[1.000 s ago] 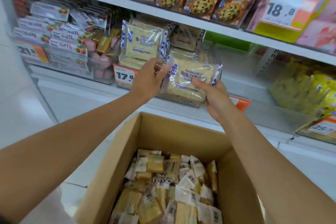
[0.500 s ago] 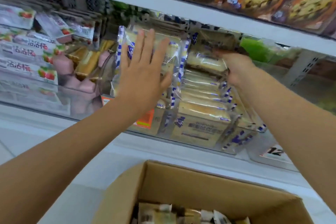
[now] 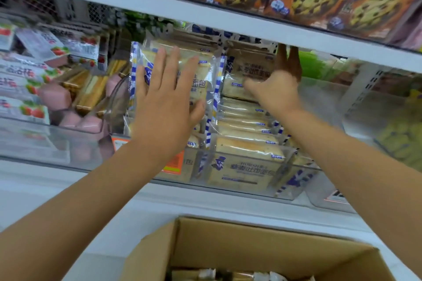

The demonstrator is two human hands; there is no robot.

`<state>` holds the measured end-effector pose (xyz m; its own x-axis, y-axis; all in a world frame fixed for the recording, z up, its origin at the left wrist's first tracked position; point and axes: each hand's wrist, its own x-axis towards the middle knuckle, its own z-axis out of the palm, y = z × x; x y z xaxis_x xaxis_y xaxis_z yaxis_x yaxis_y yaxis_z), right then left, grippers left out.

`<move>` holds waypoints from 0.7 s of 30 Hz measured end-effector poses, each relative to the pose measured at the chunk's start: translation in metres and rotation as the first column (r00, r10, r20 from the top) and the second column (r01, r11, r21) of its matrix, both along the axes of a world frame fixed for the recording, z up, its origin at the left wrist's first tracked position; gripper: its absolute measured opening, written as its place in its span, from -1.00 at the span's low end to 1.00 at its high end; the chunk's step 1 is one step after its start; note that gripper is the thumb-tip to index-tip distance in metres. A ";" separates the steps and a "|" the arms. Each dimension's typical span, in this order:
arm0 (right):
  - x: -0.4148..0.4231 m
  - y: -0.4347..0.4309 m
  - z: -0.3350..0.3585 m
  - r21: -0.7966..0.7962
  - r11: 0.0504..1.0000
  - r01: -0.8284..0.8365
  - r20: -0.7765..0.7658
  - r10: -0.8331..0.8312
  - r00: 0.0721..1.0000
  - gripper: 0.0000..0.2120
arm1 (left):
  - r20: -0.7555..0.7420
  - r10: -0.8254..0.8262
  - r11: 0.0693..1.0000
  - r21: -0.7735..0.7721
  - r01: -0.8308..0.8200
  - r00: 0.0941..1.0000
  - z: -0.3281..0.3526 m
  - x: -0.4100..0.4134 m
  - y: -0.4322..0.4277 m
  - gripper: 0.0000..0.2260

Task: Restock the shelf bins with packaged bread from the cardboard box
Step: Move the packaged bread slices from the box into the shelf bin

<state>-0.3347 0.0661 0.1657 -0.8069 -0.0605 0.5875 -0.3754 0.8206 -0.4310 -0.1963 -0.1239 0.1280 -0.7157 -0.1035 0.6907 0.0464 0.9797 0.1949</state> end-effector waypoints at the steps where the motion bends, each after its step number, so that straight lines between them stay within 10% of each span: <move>1: 0.003 -0.001 -0.001 0.149 0.988 -0.029 -0.051 0.037 0.998 0.02 | -0.002 -0.003 1.000 0.002 0.003 1.000 0.000 0.000 0.000 -0.42; 4: -0.005 -0.004 -0.003 0.394 0.910 -0.130 -0.060 0.167 0.984 -0.06 | -0.009 -0.011 1.000 0.009 0.011 1.000 -0.001 -0.001 -0.001 -0.42; 21: 0.051 0.005 0.010 0.355 0.915 -0.190 0.132 0.152 0.979 -0.28 | 0.113 -0.025 0.999 0.027 0.022 0.993 0.011 0.013 0.005 -0.41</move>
